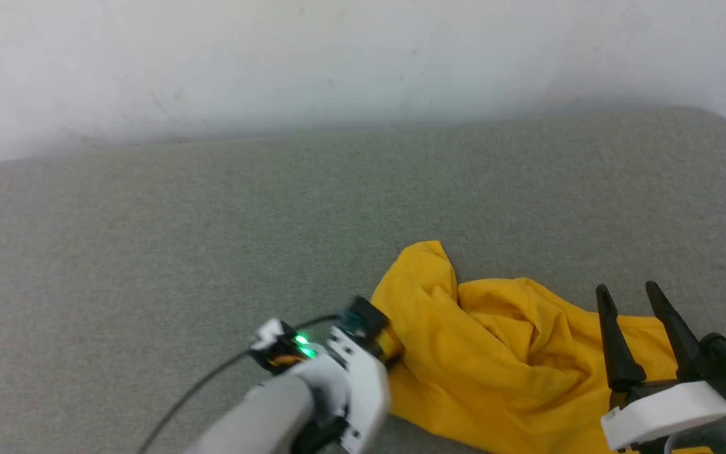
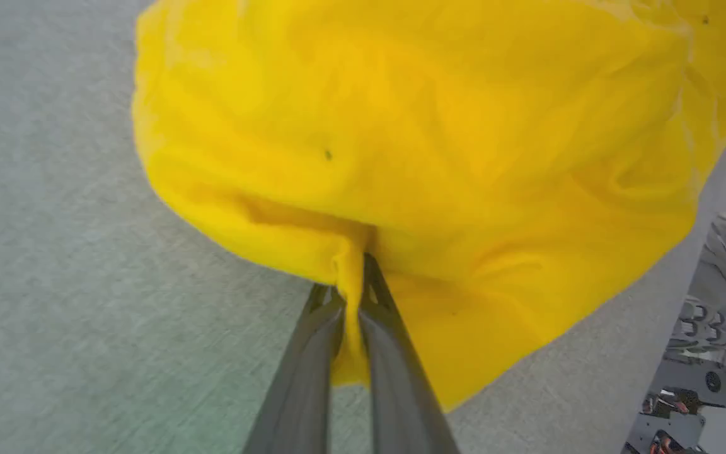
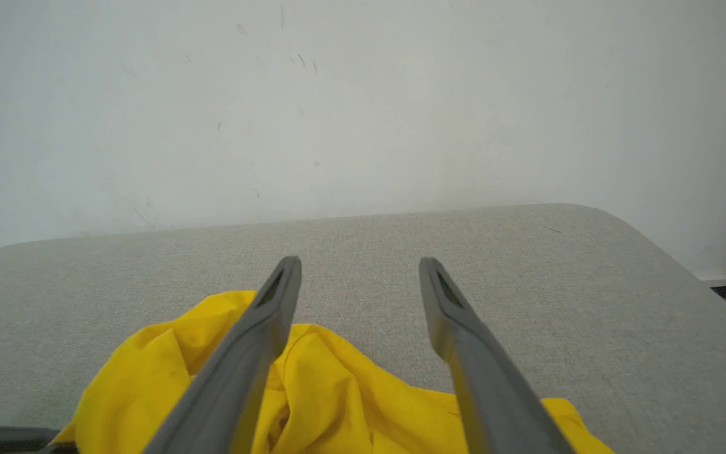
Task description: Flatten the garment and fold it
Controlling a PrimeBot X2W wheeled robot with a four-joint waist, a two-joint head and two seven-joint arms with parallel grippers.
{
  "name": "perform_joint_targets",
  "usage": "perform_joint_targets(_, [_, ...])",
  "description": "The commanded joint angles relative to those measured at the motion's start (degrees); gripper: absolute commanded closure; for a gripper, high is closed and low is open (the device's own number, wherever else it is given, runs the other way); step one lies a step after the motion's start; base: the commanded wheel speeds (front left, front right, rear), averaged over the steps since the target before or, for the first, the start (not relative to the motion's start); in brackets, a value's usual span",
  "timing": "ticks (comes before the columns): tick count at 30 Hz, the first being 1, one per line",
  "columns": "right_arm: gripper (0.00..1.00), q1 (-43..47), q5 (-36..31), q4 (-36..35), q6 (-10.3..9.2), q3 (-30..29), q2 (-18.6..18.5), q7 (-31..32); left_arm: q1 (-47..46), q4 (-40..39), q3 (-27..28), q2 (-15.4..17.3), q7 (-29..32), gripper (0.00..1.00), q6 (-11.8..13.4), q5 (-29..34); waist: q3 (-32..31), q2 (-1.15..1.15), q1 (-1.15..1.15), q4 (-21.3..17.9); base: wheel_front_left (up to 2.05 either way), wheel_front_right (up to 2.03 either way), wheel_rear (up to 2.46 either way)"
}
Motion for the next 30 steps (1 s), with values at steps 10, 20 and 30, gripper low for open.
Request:
perform_joint_targets(10, [0.0, 2.9, -0.47, -2.04, -0.04, -0.33, 0.09, 0.22, 15.72, -20.13, 9.73, 15.56, -2.39, 1.0, 13.19, -4.05, -4.69, 0.0, 0.0, 4.08, 0.0, 0.0, 0.0])
perform_joint_targets(20, [0.0, 3.88, -0.53, -3.59, -0.04, -1.07, 0.09, 1.0, 38.66, -30.06, 19.21, 20.22, -2.79, 1.0, 27.21, -13.97, -4.44, 0.0, 0.0, 7.56, 0.0, 0.0, 0.0])
perform_joint_targets(30, [0.0, 2.79, -0.96, -4.94, -0.04, -0.66, 0.09, 1.91, 29.61, -35.61, 21.47, 17.51, -13.37, 0.0, 24.13, -9.91, -3.88, 0.0, 0.0, 8.41, 0.0, 0.0, 0.0])
